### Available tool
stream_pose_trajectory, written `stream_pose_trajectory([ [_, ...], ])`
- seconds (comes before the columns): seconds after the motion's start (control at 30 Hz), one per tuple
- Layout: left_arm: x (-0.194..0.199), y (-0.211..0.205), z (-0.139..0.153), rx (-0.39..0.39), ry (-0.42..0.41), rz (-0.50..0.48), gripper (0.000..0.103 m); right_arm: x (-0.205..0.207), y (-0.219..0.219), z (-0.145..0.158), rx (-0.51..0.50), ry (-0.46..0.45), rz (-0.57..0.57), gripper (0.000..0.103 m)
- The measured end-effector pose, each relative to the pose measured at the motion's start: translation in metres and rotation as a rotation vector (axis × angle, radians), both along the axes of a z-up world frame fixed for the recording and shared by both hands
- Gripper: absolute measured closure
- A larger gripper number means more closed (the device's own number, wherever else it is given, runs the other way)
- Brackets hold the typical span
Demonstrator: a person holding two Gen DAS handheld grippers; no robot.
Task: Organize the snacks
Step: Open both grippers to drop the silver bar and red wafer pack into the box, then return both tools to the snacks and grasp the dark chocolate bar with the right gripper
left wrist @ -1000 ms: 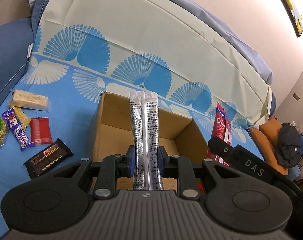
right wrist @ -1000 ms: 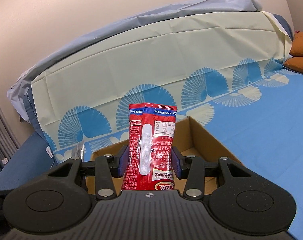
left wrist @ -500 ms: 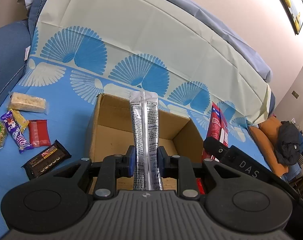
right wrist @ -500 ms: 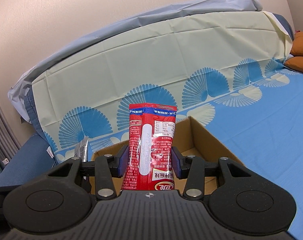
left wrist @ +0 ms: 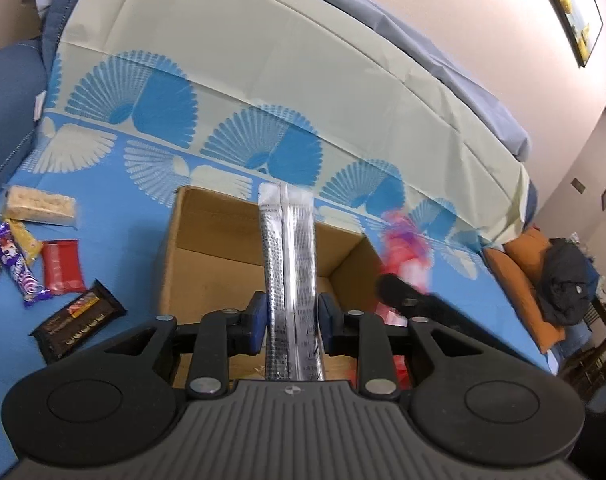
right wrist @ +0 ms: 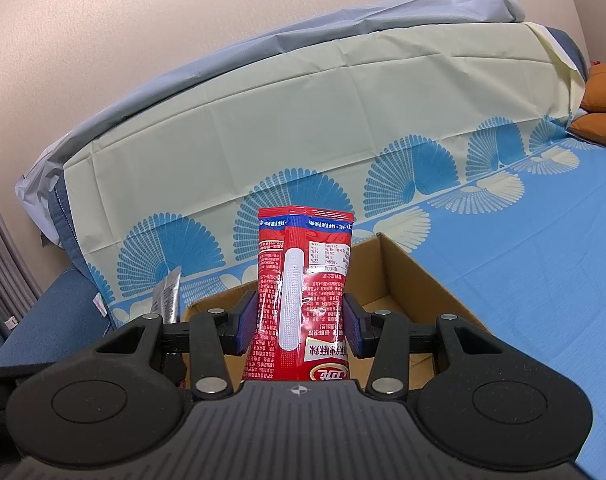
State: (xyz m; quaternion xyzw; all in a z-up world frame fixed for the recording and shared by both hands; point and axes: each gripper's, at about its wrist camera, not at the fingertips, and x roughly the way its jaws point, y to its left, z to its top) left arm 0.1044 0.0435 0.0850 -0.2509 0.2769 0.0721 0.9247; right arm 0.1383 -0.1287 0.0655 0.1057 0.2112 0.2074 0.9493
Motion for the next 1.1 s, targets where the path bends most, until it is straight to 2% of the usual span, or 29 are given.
stream_pose_trajectory([
  [0.03, -0.001, 0.001, -0.001, -0.003, 0.004, 0.004, 0.068, 0.001, 0.002, -0.001, -0.011, 0.006, 0.003, 0.05],
  [0.07, -0.004, 0.003, -0.001, -0.009, 0.005, 0.008, 0.06, 0.001, 0.002, -0.002, -0.017, 0.006, -0.01, 0.045],
  [0.1, -0.007, 0.004, -0.002, -0.012, 0.004, 0.013, 0.059, 0.001, 0.001, -0.003, -0.02, 0.006, -0.021, 0.042],
  [0.13, -0.011, 0.006, -0.003, -0.008, 0.001, 0.02, 0.059, 0.002, 0.001, -0.003, -0.022, 0.007, -0.025, 0.038],
  [0.2, -0.023, 0.009, -0.002, 0.012, -0.018, 0.017, 0.059, 0.001, 0.002, -0.004, -0.031, 0.004, -0.034, 0.037],
  [0.33, -0.061, 0.013, -0.007, 0.113, -0.065, -0.015, 0.059, -0.003, 0.01, -0.009, -0.067, -0.011, -0.033, 0.036],
  [0.43, -0.095, 0.02, -0.018, 0.197, -0.055, -0.036, 0.062, -0.009, 0.014, -0.012, -0.089, -0.03, -0.024, 0.036],
  [0.67, -0.159, 0.067, -0.057, 0.317, 0.027, -0.052, 0.066, -0.033, 0.032, -0.021, -0.127, -0.095, 0.021, 0.037],
  [0.8, -0.179, 0.101, -0.078, 0.375, 0.063, 0.013, 0.082, -0.051, 0.045, -0.027, -0.153, -0.146, 0.071, 0.039],
  [0.83, -0.185, 0.108, -0.086, 0.376, 0.072, 0.043, 0.083, -0.054, 0.048, -0.028, -0.159, -0.156, 0.081, 0.043],
  [0.87, -0.188, 0.118, -0.091, 0.332, 0.079, 0.07, 0.087, -0.057, 0.051, -0.03, -0.166, -0.166, 0.093, 0.047],
  [0.93, -0.193, 0.13, -0.09, 0.271, 0.055, 0.122, 0.089, -0.064, 0.058, -0.033, -0.174, -0.184, 0.113, 0.052],
  [1.1, -0.194, 0.131, -0.089, 0.259, 0.014, 0.092, 0.088, -0.084, 0.074, -0.038, -0.184, -0.256, 0.178, 0.063],
])
